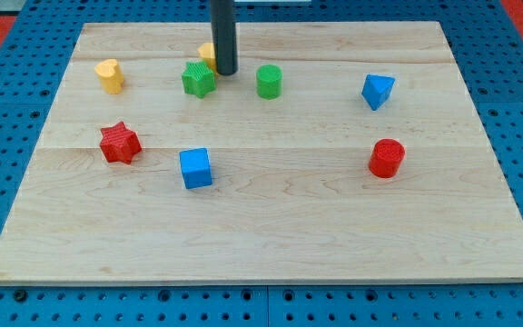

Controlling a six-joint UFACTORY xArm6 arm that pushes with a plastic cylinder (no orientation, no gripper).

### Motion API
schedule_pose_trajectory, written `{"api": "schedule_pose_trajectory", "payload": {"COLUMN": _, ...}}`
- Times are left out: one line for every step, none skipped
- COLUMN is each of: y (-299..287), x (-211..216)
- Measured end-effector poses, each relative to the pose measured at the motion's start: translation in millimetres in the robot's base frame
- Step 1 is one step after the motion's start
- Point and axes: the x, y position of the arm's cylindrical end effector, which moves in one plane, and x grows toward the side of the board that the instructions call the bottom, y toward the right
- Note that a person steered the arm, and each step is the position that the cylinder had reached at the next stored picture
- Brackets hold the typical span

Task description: Move the yellow hexagon towards top left

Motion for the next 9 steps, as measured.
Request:
{"api": "schedule_pose_trajectory", "payload": {"y": -23, "x": -26}}
{"api": "schedule_pose_trajectory", "payload": {"y": -8, "x": -43}}
{"api": "schedule_pose_trajectory", "payload": {"y": -21, "x": -52}}
{"api": "schedule_pose_trajectory", "payload": {"y": -38, "x": -68}}
{"api": "schedule_pose_trajectory", "payload": {"y": -62, "x": -70}}
{"api": "schedule_pose_trajectory", "payload": {"y": -75, "x": -70}}
{"api": "schedule_pose_trajectory", "payload": {"y": -75, "x": -70}}
{"api": "schedule_pose_trajectory", "payload": {"y": -85, "x": -70}}
{"api": "schedule_pose_trajectory", "payload": {"y": -103, "x": -70}}
